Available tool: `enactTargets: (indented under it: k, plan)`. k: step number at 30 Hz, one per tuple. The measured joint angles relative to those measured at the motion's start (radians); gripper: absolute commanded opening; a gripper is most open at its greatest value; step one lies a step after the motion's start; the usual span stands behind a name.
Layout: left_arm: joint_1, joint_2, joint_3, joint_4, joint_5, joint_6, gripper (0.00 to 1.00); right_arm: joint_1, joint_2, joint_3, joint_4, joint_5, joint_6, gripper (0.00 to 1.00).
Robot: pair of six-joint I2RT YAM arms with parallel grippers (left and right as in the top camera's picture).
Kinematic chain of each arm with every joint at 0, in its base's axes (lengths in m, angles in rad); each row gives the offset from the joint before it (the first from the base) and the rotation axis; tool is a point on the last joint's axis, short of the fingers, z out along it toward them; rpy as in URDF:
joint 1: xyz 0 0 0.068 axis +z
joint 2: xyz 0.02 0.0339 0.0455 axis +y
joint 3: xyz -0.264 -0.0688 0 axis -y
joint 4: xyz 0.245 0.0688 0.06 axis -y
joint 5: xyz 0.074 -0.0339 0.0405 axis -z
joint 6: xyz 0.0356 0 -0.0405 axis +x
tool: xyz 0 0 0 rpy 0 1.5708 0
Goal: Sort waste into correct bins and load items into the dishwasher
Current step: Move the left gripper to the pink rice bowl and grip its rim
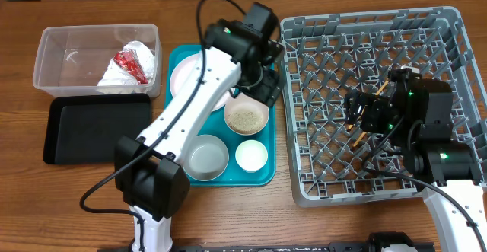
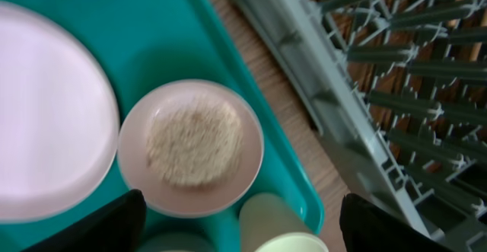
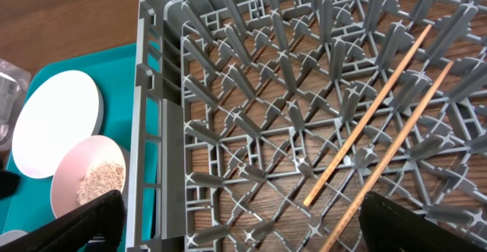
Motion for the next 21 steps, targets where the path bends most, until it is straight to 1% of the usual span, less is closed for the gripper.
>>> enactTargets:
  k: [2, 3, 5, 7, 10, 15, 18, 21]
  plan:
    - [-0.025, 0.000, -0.037, 0.053, -0.014, 0.008, 0.74, 0.000, 0.000, 0.000, -0.001, 0.000, 0.002, 1.00]
    - [-0.035, 0.001, -0.053, 0.070, -0.021, 0.012, 0.69, 0.000, 0.000, 0.000, -0.001, 0.000, 0.003, 1.00]
    - [-0.051, 0.003, -0.087, 0.095, -0.041, 0.018, 0.65, 0.000, 0.000, 0.000, -0.002, 0.000, 0.003, 1.00]
    - [-0.058, 0.005, -0.123, 0.112, -0.060, 0.018, 0.58, 0.000, 0.000, 0.000, -0.001, 0.000, 0.004, 1.00]
    - [-0.057, 0.011, -0.171, 0.127, -0.086, -0.005, 0.57, 0.000, 0.000, 0.000, -0.001, 0.000, 0.006, 1.00]
    - [-0.057, 0.014, -0.291, 0.203, -0.096, -0.073, 0.56, 0.000, 0.000, 0.000, -0.006, 0.000, 0.007, 1.00]
    - [-0.058, 0.015, -0.351, 0.238, -0.099, -0.080, 0.56, 0.000, 0.000, 0.000, -0.010, 0.000, 0.007, 1.00]
    - [-0.062, 0.016, -0.354, 0.254, -0.099, -0.053, 0.57, 0.000, 0.000, 0.000, -0.010, 0.000, 0.007, 1.00]
